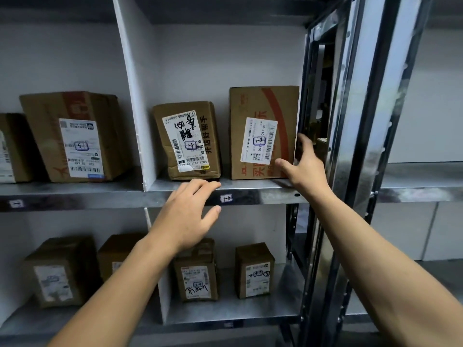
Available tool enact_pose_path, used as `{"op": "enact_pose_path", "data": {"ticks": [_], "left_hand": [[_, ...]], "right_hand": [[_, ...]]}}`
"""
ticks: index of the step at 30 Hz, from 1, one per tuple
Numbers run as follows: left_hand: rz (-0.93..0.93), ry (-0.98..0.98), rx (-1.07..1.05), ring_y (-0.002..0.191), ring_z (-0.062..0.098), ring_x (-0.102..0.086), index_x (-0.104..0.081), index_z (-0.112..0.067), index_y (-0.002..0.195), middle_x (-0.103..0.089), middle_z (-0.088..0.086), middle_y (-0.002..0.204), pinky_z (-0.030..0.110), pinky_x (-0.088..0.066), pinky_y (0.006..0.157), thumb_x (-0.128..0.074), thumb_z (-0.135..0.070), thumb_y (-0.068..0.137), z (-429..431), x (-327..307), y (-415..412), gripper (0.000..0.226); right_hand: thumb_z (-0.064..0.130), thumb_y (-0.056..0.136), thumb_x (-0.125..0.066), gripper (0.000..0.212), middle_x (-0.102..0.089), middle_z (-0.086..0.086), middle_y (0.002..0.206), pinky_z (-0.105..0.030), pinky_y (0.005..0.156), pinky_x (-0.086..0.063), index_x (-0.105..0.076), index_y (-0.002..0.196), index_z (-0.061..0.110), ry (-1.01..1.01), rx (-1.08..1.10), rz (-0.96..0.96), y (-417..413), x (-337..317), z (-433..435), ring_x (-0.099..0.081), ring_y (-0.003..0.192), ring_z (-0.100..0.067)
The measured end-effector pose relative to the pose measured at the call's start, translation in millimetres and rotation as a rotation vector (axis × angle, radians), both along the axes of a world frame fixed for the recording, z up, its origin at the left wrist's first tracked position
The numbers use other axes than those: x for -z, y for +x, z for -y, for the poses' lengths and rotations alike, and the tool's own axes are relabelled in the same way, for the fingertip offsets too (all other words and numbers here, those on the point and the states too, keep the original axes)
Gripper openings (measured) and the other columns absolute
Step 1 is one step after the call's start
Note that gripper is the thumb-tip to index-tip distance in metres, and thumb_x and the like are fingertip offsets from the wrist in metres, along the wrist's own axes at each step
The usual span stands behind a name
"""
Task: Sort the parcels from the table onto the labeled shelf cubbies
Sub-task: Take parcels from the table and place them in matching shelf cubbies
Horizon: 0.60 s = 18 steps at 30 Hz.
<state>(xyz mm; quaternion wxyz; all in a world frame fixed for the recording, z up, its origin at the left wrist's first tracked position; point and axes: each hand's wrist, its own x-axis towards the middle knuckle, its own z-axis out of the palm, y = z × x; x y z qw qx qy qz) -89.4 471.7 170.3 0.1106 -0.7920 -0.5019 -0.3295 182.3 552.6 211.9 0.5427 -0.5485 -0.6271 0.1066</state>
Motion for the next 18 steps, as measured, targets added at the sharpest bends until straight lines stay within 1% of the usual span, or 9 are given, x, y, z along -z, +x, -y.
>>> {"op": "enact_pose_path", "data": {"ticks": [2,4,5,6,8,11,14,16,18], "left_hand": [[-0.015,-0.006,0.019,0.119,0.016,-0.045,-0.047,-0.025,0.138,-0.05,-0.006,0.13,0.04,-0.039,0.104,-0.052,-0.042,0.09,1.4,-0.3,-2.0,0.051],[-0.01,-0.011,0.044,0.12,0.016,-0.044,-0.047,-0.026,0.138,-0.05,-0.006,0.131,0.041,-0.039,0.104,-0.049,-0.043,0.089,3.4,-0.4,-4.6,0.052],[0.003,-0.012,0.057,0.121,0.017,-0.045,-0.047,-0.025,0.137,-0.051,-0.005,0.131,0.041,-0.039,0.104,-0.048,-0.043,0.088,4.8,0.4,-5.9,0.052],[0.016,-0.016,0.072,0.121,0.018,-0.045,-0.048,-0.025,0.137,-0.052,-0.004,0.13,0.041,-0.039,0.104,-0.048,-0.043,0.088,6.7,2.1,-6.6,0.053],[0.015,-0.034,0.107,0.121,0.019,-0.046,-0.048,-0.024,0.137,-0.052,-0.003,0.13,0.041,-0.04,0.104,-0.048,-0.042,0.087,13.7,10.0,-5.4,0.053],[-0.099,-0.054,0.164,0.115,0.021,-0.049,-0.05,-0.024,0.135,-0.054,-0.002,0.128,0.042,-0.043,0.098,-0.043,-0.048,0.088,27.1,31.7,1.8,0.053],[-0.226,-0.115,0.212,0.113,0.022,-0.049,-0.051,-0.025,0.134,-0.054,-0.002,0.127,0.039,-0.041,0.092,-0.038,-0.054,0.088,38.1,60.8,15.4,0.056],[-0.289,-0.159,0.259,0.116,0.024,-0.048,-0.05,-0.023,0.137,-0.053,-0.001,0.13,0.04,-0.04,0.094,-0.043,-0.051,0.09,45.5,84.3,29.8,0.054],[-0.32,-0.191,0.321,0.117,0.026,-0.048,-0.05,-0.02,0.137,-0.053,0.002,0.132,0.041,-0.04,0.095,-0.05,-0.045,0.093,55.9,109.5,48.5,0.051]], "right_hand": [[0.032,0.09,-0.073,0.08,-0.046,-0.004,0.153,-0.041,0.115,-0.033,-0.027,0.155,0.025,0.06,0.043,0.025,-2.8,4.4,13.5,-0.041,0.141,-0.025],[0.032,0.091,-0.072,0.072,-0.045,-0.004,0.152,-0.034,0.114,-0.029,-0.035,0.152,0.022,0.111,0.077,0.062,-6.2,13.0,31.8,-0.039,0.141,-0.021],[0.031,0.092,-0.071,0.066,-0.046,-0.005,0.15,-0.033,0.115,-0.03,-0.04,0.149,0.02,0.124,0.088,0.098,-7.6,19.3,41.0,-0.04,0.139,-0.02],[0.03,0.093,-0.07,0.06,-0.047,-0.006,0.147,-0.035,0.117,-0.032,-0.046,0.146,0.017,0.13,0.094,0.146,-8.9,27.2,50.2,-0.042,0.138,-0.02],[0.029,0.095,-0.067,0.05,-0.05,-0.009,0.143,-0.04,0.115,-0.037,-0.054,0.14,0.012,0.149,0.112,0.254,-11.5,46.3,70.5,-0.045,0.134,-0.023],[0.028,0.093,-0.068,0.046,-0.056,-0.015,0.136,-0.041,0.109,-0.042,-0.06,0.134,0.006,0.172,0.194,0.407,-15.0,80.7,103.1,-0.051,0.127,-0.031],[0.031,0.092,-0.068,0.048,-0.058,-0.021,0.132,-0.048,0.101,-0.047,-0.06,0.132,0.006,0.036,0.292,0.568,-14.9,119.9,141.8,-0.053,0.122,-0.039],[0.032,0.089,-0.068,0.046,-0.06,-0.021,0.123,-0.049,0.092,-0.051,-0.062,0.126,0.006,-0.059,0.344,0.662,-7.9,147.9,171.7,-0.056,0.113,-0.041],[0.035,0.091,-0.063,0.043,-0.059,-0.019,0.119,-0.049,0.09,-0.051,-0.061,0.123,0.007,-0.18,0.374,0.739,3.0,175.7,206.2,-0.054,0.111,-0.04]]}}
